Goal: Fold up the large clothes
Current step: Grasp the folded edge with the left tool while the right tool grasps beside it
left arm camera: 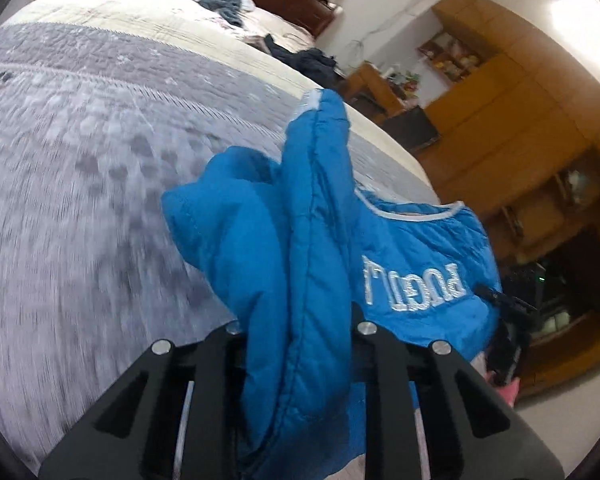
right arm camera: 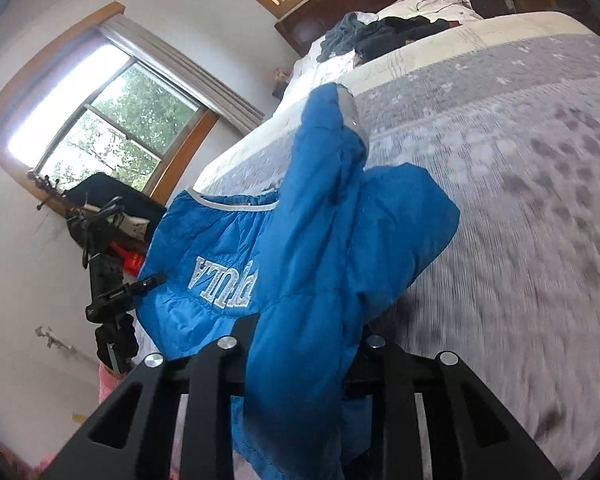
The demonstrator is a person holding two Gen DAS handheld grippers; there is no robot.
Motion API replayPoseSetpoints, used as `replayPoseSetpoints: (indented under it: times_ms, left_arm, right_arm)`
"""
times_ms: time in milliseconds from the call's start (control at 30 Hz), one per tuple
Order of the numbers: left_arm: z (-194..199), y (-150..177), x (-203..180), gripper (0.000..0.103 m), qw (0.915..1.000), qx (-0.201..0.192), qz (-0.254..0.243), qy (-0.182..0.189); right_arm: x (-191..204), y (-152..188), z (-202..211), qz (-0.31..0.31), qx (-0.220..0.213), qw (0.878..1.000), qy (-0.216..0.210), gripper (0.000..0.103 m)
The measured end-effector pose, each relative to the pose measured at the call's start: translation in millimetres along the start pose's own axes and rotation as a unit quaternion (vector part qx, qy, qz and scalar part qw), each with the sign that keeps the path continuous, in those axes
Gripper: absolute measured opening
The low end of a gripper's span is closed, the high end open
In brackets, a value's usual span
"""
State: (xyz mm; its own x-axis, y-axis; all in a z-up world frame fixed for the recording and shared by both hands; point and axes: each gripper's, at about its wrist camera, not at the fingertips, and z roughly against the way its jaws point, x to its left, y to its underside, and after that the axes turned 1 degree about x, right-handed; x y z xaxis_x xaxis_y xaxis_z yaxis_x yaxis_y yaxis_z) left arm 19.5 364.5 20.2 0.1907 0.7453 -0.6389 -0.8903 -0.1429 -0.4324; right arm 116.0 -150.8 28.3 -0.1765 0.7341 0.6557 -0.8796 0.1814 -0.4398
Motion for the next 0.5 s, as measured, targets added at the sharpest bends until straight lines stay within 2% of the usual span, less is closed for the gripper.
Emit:
replayPoseSetpoints:
  times_ms: [267,367,500]
  left_arm:
    - [46.4,99.1,-22.7,0.019,0.9993,0.007,-0.036,0.002]
    - [46.1,124.7,-18.5,0.021,0.9989,0.012,-0.044,-0.011]
    - [27.5,139.6,8.8,0.026,0.9983,0.015,-0.038,-0.041]
  right_arm:
    - [27.6,85.6,50.4,0.022,0.006,1.000,0.012,0.027]
    - [28.1,107.4,50.6,0.026,0.014,0.999,0.024,0.028]
    - [4.2,119.9,35.4,0.003,0.027,0.999,0.037,0.029]
